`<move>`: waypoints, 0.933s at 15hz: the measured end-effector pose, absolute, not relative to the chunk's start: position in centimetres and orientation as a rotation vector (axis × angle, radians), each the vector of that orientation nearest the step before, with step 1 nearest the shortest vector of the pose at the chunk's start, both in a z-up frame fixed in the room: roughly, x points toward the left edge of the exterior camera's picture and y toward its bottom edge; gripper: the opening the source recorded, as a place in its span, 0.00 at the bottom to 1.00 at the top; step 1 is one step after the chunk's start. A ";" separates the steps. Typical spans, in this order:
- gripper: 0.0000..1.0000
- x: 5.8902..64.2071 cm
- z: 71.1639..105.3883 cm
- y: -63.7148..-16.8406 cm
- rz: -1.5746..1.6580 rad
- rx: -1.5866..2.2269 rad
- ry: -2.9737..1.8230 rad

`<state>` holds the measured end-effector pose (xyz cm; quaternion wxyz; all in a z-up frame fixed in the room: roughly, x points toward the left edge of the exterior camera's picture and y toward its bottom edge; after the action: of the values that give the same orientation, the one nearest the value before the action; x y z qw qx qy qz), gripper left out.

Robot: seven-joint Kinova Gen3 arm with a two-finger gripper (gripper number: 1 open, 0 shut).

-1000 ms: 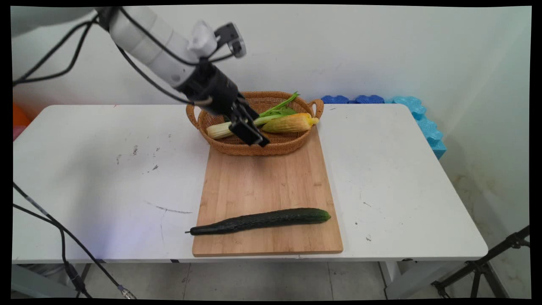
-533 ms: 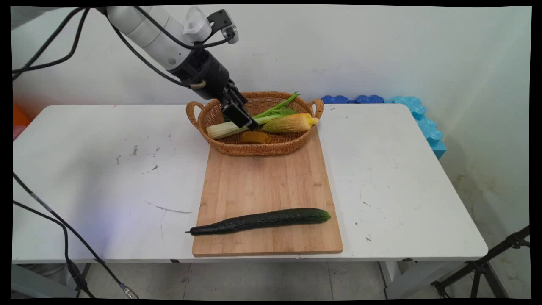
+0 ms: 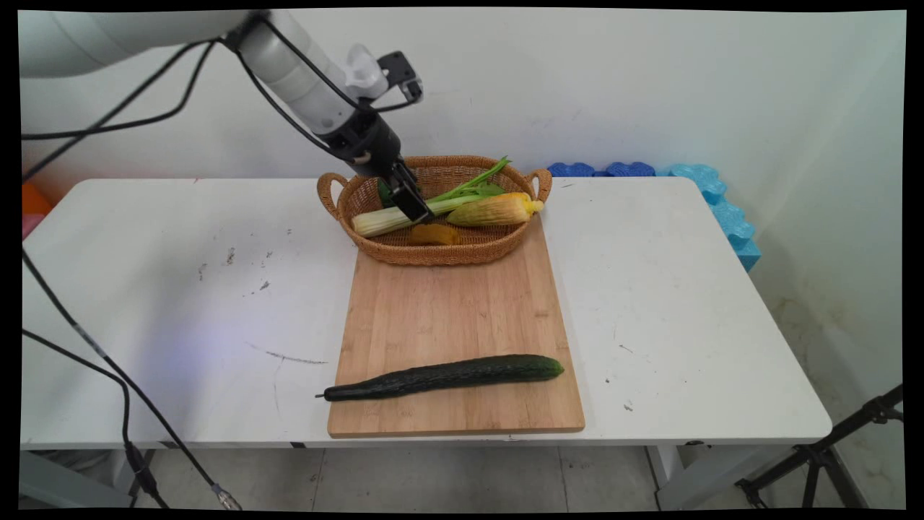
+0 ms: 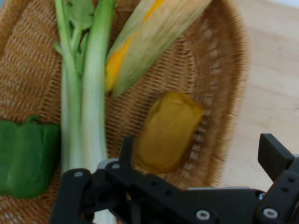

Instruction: Pick up the potato from the vegetable basket

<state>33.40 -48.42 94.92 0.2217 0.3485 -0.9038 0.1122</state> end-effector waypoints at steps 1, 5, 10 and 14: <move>1.00 33.4 94.2 -49.3 0.311 0.963 -2.512; 1.00 33.5 91.4 -52.0 0.291 0.926 -2.574; 1.00 32.9 88.7 -54.2 0.233 0.806 -2.635; 1.00 32.6 87.2 -55.2 0.208 0.728 -2.665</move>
<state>32.65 -55.23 87.25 0.1846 0.2584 -0.9454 0.0736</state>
